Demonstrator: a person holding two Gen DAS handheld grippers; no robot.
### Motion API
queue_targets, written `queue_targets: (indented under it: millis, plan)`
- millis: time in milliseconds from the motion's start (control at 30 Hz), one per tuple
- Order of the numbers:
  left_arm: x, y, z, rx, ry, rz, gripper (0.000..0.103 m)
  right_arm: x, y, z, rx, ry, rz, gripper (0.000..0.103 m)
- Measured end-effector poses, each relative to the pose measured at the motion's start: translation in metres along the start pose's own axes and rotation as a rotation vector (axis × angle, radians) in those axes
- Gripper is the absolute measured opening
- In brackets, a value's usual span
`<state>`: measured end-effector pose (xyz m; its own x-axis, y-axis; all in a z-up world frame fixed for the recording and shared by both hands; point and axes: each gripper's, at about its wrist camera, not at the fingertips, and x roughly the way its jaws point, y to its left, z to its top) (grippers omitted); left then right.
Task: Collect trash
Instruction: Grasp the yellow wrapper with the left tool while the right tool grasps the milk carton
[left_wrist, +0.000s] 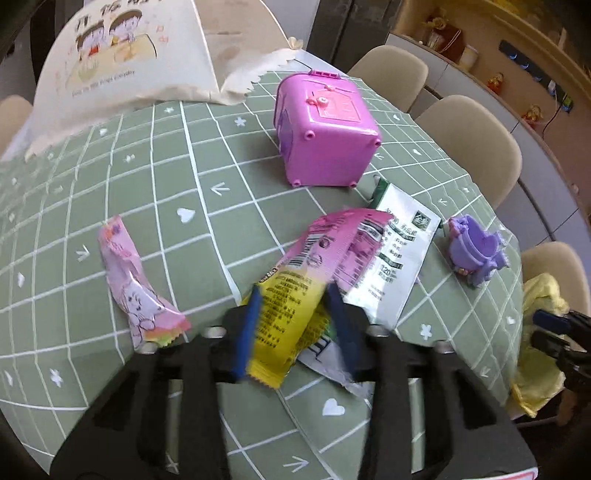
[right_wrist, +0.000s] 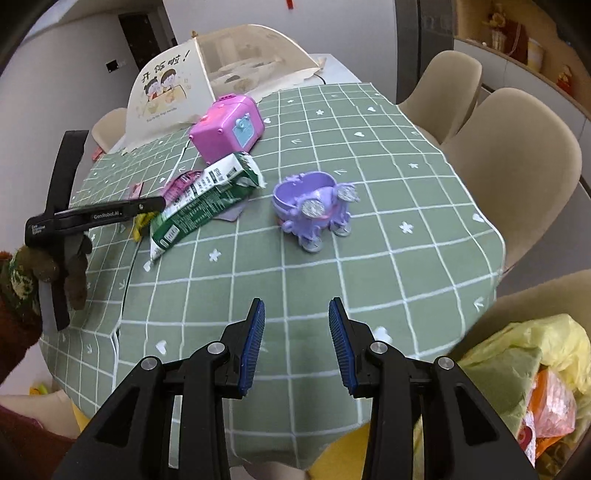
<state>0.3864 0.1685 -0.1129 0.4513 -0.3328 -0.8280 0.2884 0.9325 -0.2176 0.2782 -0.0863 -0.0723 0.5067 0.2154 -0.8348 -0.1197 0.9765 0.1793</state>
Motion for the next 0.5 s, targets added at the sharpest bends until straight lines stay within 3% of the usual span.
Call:
queue_targets:
  millis: [67, 200, 333, 500]
  plan:
    - [-0.009, -0.001, -0.004, 0.009, 0.001, -0.016, 0.015, 0.010, 0.009, 0.013, 0.038, 0.019, 0.017, 0.035]
    - [-0.037, 0.007, -0.021, -0.068, -0.001, -0.055, 0.007, 0.033, 0.040, 0.036, 0.034, -0.005, 0.085, 0.035]
    - [-0.061, 0.021, -0.046, -0.155, -0.018, -0.028, 0.005, 0.058, 0.073, 0.051, -0.002, -0.064, 0.110, 0.035]
    - [-0.079, 0.046, -0.074, -0.262, -0.026, 0.024, 0.005, 0.093, 0.091, 0.063, 0.035, -0.084, 0.042, 0.035]
